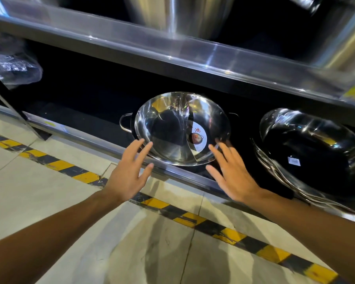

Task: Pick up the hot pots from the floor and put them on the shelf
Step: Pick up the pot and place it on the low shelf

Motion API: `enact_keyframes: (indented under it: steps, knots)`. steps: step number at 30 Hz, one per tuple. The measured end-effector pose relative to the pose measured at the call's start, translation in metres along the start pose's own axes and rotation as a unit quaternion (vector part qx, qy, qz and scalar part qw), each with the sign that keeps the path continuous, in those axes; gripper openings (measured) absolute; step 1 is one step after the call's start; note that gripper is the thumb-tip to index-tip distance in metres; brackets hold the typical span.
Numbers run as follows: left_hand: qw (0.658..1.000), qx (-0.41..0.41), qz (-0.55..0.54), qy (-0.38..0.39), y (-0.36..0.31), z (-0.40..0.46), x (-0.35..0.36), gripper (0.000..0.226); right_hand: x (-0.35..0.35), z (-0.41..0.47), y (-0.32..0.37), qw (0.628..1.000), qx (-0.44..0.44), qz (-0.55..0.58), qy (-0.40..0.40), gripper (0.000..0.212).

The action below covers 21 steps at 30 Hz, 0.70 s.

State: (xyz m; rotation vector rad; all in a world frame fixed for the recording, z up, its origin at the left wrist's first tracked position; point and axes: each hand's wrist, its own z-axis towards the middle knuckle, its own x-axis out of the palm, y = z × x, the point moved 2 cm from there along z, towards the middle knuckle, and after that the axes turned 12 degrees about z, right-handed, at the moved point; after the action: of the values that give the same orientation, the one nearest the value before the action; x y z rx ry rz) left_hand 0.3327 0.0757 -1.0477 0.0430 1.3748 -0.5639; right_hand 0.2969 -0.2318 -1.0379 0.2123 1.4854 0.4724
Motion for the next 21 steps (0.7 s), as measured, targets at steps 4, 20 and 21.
enact_keyframes:
  steps: [4, 20, 21]
  knots:
    - [0.992, 0.052, 0.075, 0.084, 0.004, -0.002, 0.001, 0.069, 0.004, -0.010, -0.011, 0.993, -0.005, -0.078, 0.087, 0.073]
    - [0.978, 0.062, 0.004, 0.199, -0.023, 0.044, 0.029, 0.085, -0.020, 0.021, -0.028, 0.983, 0.135, -0.046, 0.118, 0.086]
    - [0.978, 0.068, 0.015, 0.199, -0.023, 0.044, 0.027, 0.083, -0.022, 0.023, -0.026, 0.983, 0.137, -0.038, 0.120, 0.086]
